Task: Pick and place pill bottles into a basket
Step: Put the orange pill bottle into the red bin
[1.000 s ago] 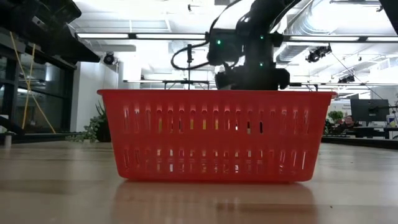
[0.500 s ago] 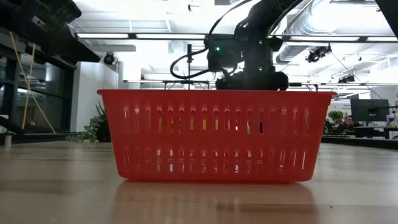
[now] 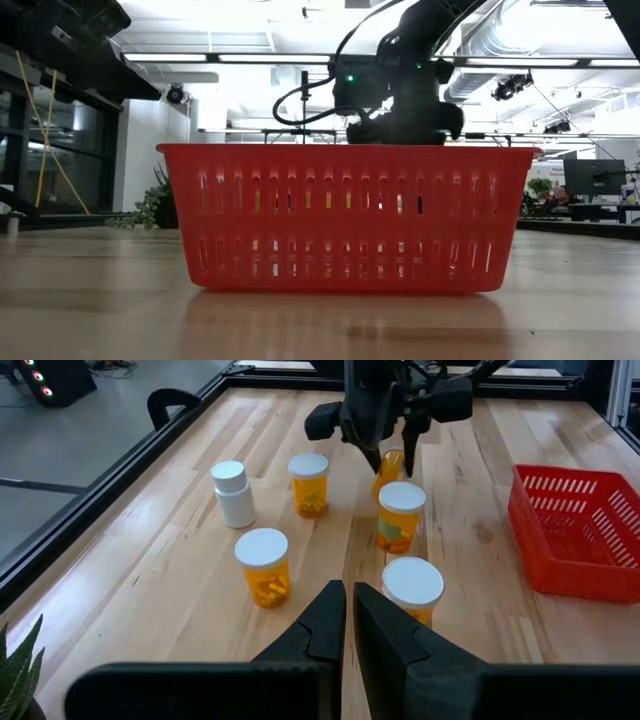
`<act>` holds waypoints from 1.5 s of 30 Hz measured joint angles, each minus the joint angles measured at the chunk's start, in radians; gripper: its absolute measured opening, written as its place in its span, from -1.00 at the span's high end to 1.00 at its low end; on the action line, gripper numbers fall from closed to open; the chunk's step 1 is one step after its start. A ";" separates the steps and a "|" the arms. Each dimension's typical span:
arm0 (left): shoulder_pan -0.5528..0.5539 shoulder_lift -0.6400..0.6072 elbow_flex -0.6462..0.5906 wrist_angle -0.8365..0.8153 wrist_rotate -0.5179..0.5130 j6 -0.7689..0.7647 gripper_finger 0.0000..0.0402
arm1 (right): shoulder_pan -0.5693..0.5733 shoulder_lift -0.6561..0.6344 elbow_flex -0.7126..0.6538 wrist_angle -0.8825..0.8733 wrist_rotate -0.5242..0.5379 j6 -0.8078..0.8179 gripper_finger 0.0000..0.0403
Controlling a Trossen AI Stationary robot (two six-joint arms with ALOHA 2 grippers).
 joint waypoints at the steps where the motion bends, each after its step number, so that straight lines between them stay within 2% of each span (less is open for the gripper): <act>1: 0.000 0.000 0.000 0.000 0.000 0.000 0.70 | 0.005 0.000 0.008 -0.021 0.002 -0.007 0.24; 6: 0.000 0.000 0.000 0.000 0.000 0.000 0.70 | 0.026 0.000 0.085 -0.110 0.011 -0.031 0.17; 11: 0.000 0.000 0.000 0.000 0.000 0.000 0.70 | 0.054 0.000 0.200 -0.247 0.040 -0.031 0.20; 18: 0.000 0.000 0.000 0.000 -0.017 0.000 0.70 | 0.126 0.000 0.362 -0.394 0.044 0.075 0.17; 24: 0.000 0.000 0.000 0.000 -0.017 0.000 0.70 | 0.216 -0.001 0.442 -0.409 0.043 0.202 0.19; 29: 0.000 0.000 0.000 0.000 -0.018 0.000 0.70 | 0.283 -0.001 0.438 -0.411 0.037 0.330 0.17; 35: 0.000 0.000 0.000 0.000 -0.018 0.000 0.70 | 0.324 0.016 0.438 -0.410 -0.025 0.468 0.16; 41: 0.000 0.000 0.000 0.008 -0.019 0.000 0.70 | 0.339 0.075 0.438 -0.327 -0.162 0.508 0.19; 45: 0.000 0.000 0.000 0.009 -0.014 -0.003 0.70 | 0.350 0.134 0.518 -0.303 -0.184 0.473 0.18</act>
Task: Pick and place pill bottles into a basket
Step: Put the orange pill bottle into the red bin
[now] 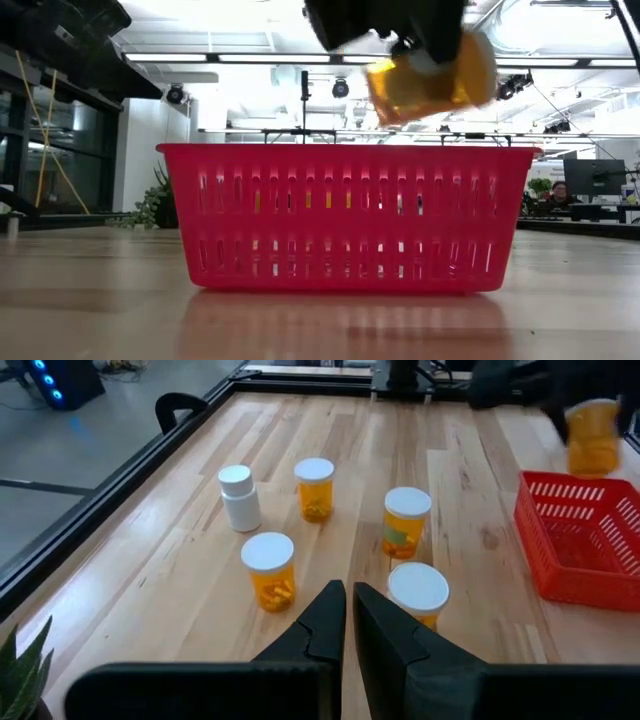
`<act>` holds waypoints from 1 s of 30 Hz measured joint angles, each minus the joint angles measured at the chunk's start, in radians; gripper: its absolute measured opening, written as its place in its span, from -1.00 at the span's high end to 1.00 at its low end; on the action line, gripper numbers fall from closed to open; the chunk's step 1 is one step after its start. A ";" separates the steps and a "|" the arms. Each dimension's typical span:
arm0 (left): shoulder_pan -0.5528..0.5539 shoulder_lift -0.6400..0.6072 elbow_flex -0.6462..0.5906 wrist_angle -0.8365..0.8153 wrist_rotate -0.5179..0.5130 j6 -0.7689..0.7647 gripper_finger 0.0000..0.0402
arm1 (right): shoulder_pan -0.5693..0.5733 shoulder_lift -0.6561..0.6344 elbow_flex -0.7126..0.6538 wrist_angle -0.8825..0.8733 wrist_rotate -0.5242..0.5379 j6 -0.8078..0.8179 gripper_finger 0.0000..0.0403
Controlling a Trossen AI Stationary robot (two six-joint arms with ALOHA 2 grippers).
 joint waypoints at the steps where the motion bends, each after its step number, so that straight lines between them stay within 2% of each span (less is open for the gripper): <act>1: 0.000 0.000 0.000 0.000 0.002 0.000 0.70 | 0.000 0.019 0.039 -0.011 -0.001 -0.008 0.18; 10: 0.000 0.000 0.000 -0.002 0.003 -0.045 0.70 | 0.000 0.251 0.458 -0.347 0.017 -0.124 0.18; 13: 0.000 0.000 0.000 -0.003 -0.001 -0.049 0.70 | 0.002 0.329 0.557 -0.436 0.029 -0.144 0.18; 17: 0.000 0.000 0.000 -0.003 -0.002 -0.049 0.70 | -0.003 0.333 0.509 -0.421 -0.067 -0.076 0.18; 22: 0.000 0.000 0.000 -0.007 -0.002 -0.049 0.70 | -0.010 0.334 0.508 -0.417 -0.050 -0.047 0.18; 30: 0.000 0.000 0.000 -0.010 -0.002 -0.049 0.70 | -0.063 0.335 0.508 -0.429 -0.078 0.109 0.18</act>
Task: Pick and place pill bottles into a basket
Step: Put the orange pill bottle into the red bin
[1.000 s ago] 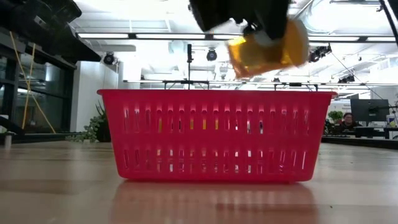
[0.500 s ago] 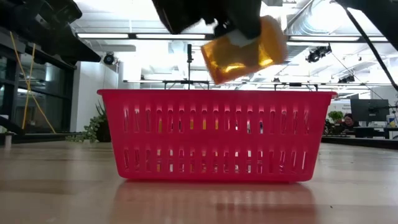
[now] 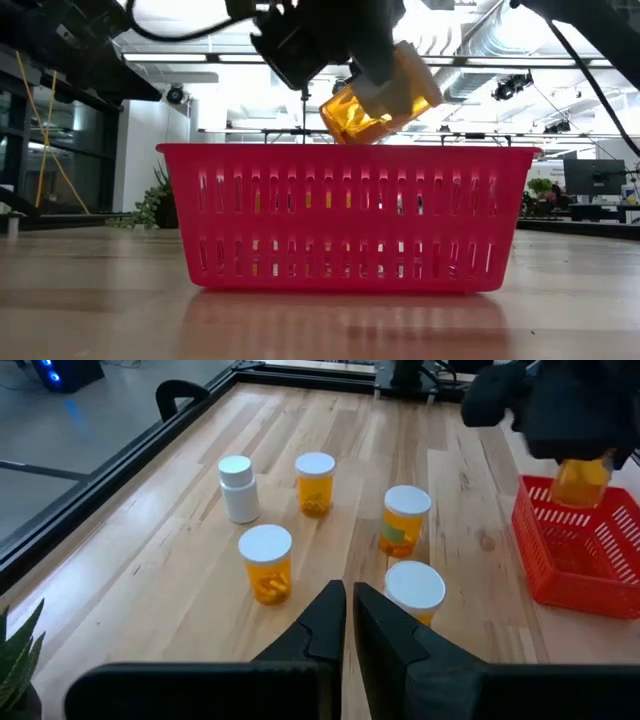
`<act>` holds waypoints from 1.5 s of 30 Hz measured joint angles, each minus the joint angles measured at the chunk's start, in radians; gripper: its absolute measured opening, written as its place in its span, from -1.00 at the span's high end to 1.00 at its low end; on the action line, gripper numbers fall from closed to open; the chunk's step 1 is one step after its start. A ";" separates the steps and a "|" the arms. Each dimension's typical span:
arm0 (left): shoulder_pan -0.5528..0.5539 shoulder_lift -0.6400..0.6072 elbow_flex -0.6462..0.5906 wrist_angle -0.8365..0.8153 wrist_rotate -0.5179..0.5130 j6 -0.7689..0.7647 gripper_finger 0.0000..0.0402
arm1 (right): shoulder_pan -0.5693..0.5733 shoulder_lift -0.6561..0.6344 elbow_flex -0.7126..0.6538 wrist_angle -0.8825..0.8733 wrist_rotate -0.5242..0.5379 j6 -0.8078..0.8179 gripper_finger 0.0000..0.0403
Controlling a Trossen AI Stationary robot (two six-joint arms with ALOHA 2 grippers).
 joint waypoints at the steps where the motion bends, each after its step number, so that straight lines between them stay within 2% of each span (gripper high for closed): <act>1: 0.000 0.000 0.000 0.000 0.000 0.000 0.70 | -0.006 0.000 0.000 -0.004 -0.014 0.022 0.18; 6: 0.000 0.000 0.000 0.000 0.000 0.000 0.70 | -0.017 0.000 0.000 -0.007 -0.051 0.045 0.18; 10: 0.000 0.000 0.000 -0.001 0.000 0.001 0.70 | 0.004 0.000 0.000 -0.007 -0.102 0.055 0.18; 17: 0.000 0.000 0.000 -0.025 0.000 0.002 0.70 | 0.040 0.000 0.000 -0.005 -0.132 0.064 0.18; 25: 0.000 0.000 0.000 -0.023 -0.001 0.008 0.70 | 0.044 0.005 -0.001 0.124 -0.051 0.064 0.12; 35: 0.000 0.000 0.000 -0.021 0.011 0.008 0.70 | 0.046 0.005 -0.001 0.204 0.029 0.062 -0.26; 45: 0.000 0.000 0.000 0.072 0.031 0.008 0.70 | 0.046 0.005 -0.001 0.238 0.118 0.063 -0.28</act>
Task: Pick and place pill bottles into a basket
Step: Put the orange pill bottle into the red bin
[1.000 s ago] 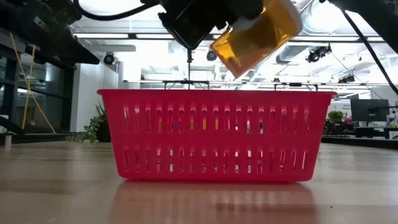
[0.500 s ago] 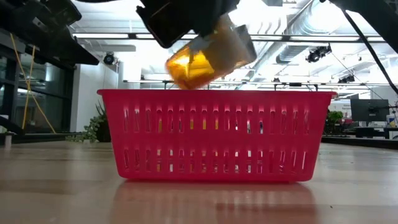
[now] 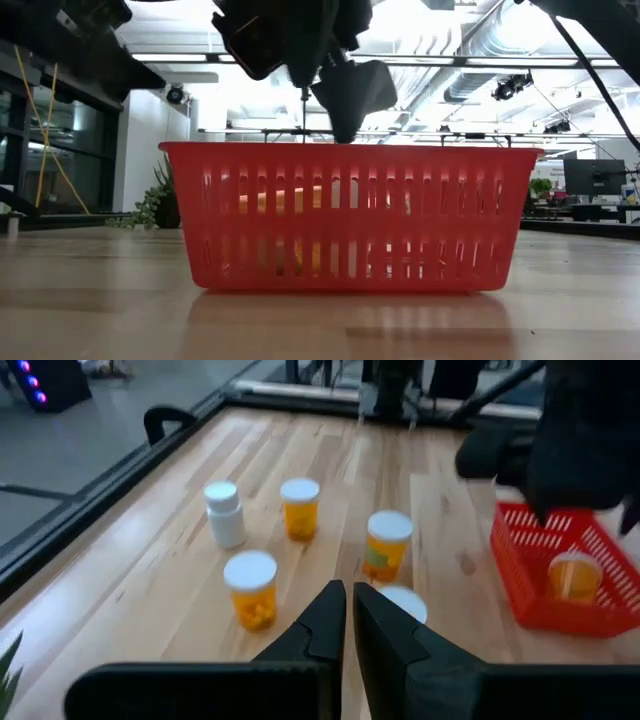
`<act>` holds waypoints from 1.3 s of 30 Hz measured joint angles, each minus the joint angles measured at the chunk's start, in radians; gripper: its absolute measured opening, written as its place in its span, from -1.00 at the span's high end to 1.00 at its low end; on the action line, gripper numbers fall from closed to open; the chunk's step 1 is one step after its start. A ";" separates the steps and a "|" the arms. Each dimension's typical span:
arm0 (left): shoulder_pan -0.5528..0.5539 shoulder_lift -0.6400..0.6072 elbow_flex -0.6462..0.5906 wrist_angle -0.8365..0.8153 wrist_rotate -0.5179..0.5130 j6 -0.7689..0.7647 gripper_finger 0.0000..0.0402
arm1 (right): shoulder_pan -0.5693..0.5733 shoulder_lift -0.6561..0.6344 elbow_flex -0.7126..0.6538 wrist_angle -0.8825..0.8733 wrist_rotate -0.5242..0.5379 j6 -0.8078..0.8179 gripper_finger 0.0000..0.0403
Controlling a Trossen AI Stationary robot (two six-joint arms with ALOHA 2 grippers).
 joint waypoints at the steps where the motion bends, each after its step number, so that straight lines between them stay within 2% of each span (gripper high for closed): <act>1: 0.000 0.000 0.000 0.014 0.000 0.000 0.70 | 0.000 0.000 0.000 0.018 0.018 0.000 -0.29; 9: 0.000 0.000 0.000 0.042 0.004 0.000 0.70 | -0.032 0.000 0.000 0.081 0.070 0.001 -0.29; 18: 0.000 0.000 0.000 0.041 0.106 -0.012 0.70 | -0.070 0.000 0.000 0.060 0.067 -0.023 -0.29; 24: 0.000 0.000 0.000 0.042 0.120 -0.013 0.70 | -0.074 0.000 0.003 0.040 0.069 -0.057 -0.29; 28: 0.000 0.000 0.000 0.042 0.120 -0.013 0.70 | -0.078 -0.001 0.047 0.006 0.114 -0.090 -0.29; 39: 0.000 0.000 0.000 0.043 0.119 -0.013 0.70 | -0.143 -0.094 0.043 -0.132 0.261 -0.130 -0.29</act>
